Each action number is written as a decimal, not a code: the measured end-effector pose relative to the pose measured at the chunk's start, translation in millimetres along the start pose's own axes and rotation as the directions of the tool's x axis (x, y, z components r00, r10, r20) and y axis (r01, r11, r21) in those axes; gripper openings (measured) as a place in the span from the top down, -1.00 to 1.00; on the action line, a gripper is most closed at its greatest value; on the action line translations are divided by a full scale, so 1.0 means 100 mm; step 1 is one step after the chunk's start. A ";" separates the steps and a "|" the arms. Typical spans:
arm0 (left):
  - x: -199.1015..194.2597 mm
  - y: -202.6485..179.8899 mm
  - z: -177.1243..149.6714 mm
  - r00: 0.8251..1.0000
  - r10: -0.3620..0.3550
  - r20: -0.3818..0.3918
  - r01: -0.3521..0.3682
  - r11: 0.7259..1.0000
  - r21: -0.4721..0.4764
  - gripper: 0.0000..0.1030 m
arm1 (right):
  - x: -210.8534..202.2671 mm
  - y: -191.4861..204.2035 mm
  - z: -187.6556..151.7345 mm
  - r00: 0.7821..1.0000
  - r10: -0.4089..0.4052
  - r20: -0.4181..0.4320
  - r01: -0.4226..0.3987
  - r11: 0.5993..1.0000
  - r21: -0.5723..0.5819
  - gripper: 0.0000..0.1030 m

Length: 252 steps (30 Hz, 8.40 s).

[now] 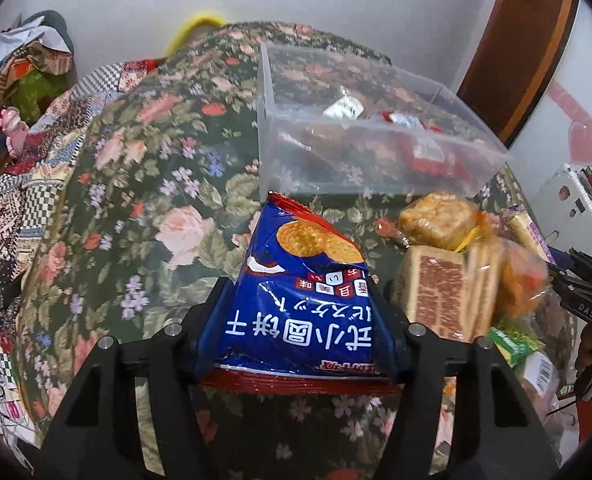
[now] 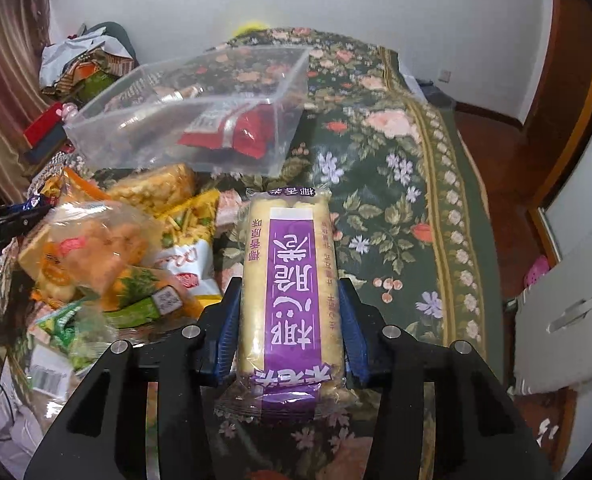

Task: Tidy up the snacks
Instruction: 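Grasp purple cake bar with right tool while left tool grasps blue cookie bag, then release blue bag into box with left tool while right tool releases cake bar, then grasp orange-filled bag with right tool while left tool grasps waffle pack, then release waffle pack into box with left tool while right tool releases orange bag, then grasp yellow chip bag with right tool while left tool grasps bread bun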

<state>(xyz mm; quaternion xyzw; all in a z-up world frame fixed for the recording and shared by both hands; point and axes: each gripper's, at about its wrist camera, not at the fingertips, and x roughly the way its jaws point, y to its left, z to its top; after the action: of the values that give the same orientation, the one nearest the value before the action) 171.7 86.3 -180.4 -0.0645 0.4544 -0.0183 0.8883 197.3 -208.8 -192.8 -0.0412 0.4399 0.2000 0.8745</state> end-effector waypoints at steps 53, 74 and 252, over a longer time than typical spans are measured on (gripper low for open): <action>0.51 -0.22 1.43 0.995 0.018 0.098 -0.019 1.000 0.010 -0.22 | 0.70 0.89 1.49 0.997 0.083 0.001 -0.082 0.988 -0.134 0.18; -0.31 -0.37 1.10 0.988 -0.017 0.156 0.006 0.998 0.069 -0.30 | -0.15 0.85 1.21 0.988 0.049 0.146 -0.017 0.977 -0.212 -0.35; 0.33 -0.67 -0.18 0.995 -0.063 -0.079 0.067 0.997 0.045 0.34 | 0.33 0.52 0.11 0.991 0.110 -0.072 -0.117 0.988 -0.104 -0.02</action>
<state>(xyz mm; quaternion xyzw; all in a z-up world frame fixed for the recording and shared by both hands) 178.4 14.9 -208.7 -0.0574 0.4858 -0.0606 0.8701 203.2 -148.4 -206.2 -0.0701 0.4586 0.2715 0.8433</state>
